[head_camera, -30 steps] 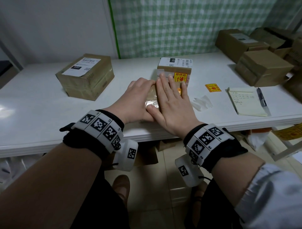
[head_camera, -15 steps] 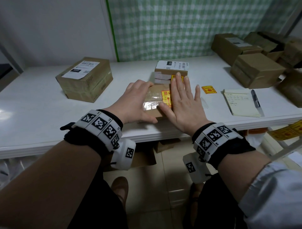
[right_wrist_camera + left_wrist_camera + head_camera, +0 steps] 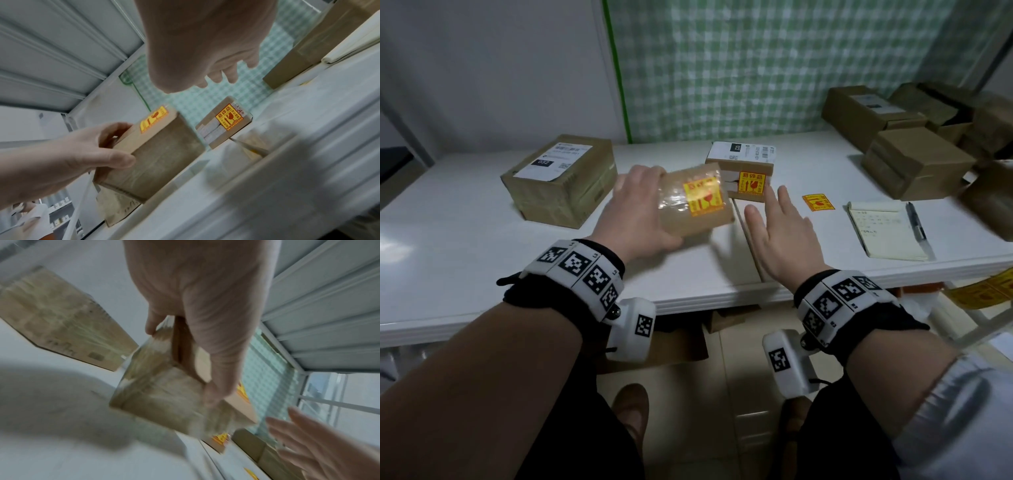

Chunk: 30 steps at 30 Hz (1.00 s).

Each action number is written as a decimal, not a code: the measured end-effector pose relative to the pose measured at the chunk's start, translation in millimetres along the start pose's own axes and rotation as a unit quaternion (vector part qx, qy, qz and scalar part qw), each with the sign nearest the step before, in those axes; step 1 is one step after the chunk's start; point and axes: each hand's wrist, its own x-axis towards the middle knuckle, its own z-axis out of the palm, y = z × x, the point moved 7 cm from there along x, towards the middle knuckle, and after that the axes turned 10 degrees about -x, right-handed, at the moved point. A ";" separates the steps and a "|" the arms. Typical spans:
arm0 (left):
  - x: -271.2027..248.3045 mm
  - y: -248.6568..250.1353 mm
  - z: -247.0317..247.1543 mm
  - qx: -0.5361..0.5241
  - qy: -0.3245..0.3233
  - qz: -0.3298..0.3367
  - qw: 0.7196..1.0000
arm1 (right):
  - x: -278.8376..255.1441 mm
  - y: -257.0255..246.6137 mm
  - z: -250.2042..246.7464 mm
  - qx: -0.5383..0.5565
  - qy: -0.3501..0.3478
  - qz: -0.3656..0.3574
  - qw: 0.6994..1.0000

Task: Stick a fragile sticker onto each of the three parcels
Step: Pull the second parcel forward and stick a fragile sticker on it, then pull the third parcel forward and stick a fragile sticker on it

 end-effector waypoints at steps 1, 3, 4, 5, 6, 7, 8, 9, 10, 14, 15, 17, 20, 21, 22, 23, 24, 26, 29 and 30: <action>3.6 -7.3 -5.2 0.004 0.022 -0.016 1.000 | 3.0 -1.0 0.3 0.009 0.003 -0.007 1.000; 11.5 -19.0 -10.5 0.020 0.046 -0.047 0.998 | 10.1 -4.9 3.9 0.021 0.000 -0.018 1.000; 15.9 -23.6 -10.4 0.029 0.049 -0.059 0.997 | 14.1 -6.6 7.6 0.022 -0.010 -0.017 1.000; 20.9 -28.0 -9.3 0.038 0.051 -0.070 0.996 | 18.5 -7.9 12.8 0.021 -0.026 -0.012 0.999; 26.4 -32.1 -7.8 0.048 0.052 -0.079 0.994 | 22.5 -9.2 18.1 0.017 -0.045 -0.007 0.999; 32.6 -35.8 -5.8 0.059 0.052 -0.085 0.993 | 27.0 -10.4 24.0 0.013 -0.063 -0.004 0.998; 38.6 -38.9 -3.2 0.072 0.050 -0.087 0.992 | 31.1 -12.2 29.1 0.007 -0.078 -0.008 0.997; 43.8 -41.3 -0.1 0.084 0.045 -0.089 0.992 | 34.3 -14.5 33.0 0.000 -0.090 -0.014 0.996; 51.0 -44.3 3.0 0.094 0.037 -0.092 0.991 | 40.1 -16.7 37.0 -0.004 -0.100 -0.020 0.995; 73.6 -51.7 12.5 0.127 0.019 -0.088 0.988 | 61.0 -21.0 49.6 -0.017 -0.135 -0.020 0.990; 79.1 -53.4 15.1 0.135 0.016 -0.079 0.988 | 67.2 -20.8 53.1 -0.025 -0.143 -0.015 0.989; 89.5 -57.4 19.0 0.142 0.020 -0.063 0.988 | 81.6 -17.3 58.5 -0.046 -0.154 0.002 0.987; 104.0 -66.9 23.7 0.126 0.026 -0.069 0.989 | 104.6 -3.9 60.9 -0.075 -0.157 0.048 0.983; 108.1 -70.2 25.7 0.121 0.019 -0.077 0.989 | 110.6 0.8 60.3 -0.082 -0.156 0.062 0.982; 111.9 -72.6 27.3 0.120 0.013 -0.085 0.989 | 116.3 4.6 60.3 -0.085 -0.154 0.073 0.982; 115.9 -74.2 28.4 0.122 0.011 -0.090 0.988 | 120.8 7.5 60.5 -0.086 -0.152 0.081 0.981; 119.9 -74.7 29.0 0.124 0.012 -0.093 0.988 | 124.6 9.1 60.6 -0.084 -0.149 0.085 0.981; 127.9 -73.8 29.8 0.107 0.021 -0.096 0.989 | 130.6 11.2 61.1 -0.079 -0.144 0.092 0.982; 140.1 -67.7 32.7 0.034 0.024 -0.077 0.996 | 135.9 10.0 63.0 -0.069 -0.153 0.084 0.982; 142.5 -64.9 32.6 0.011 0.020 -0.069 0.997 | 136.4 7.9 63.7 -0.067 -0.159 0.077 0.982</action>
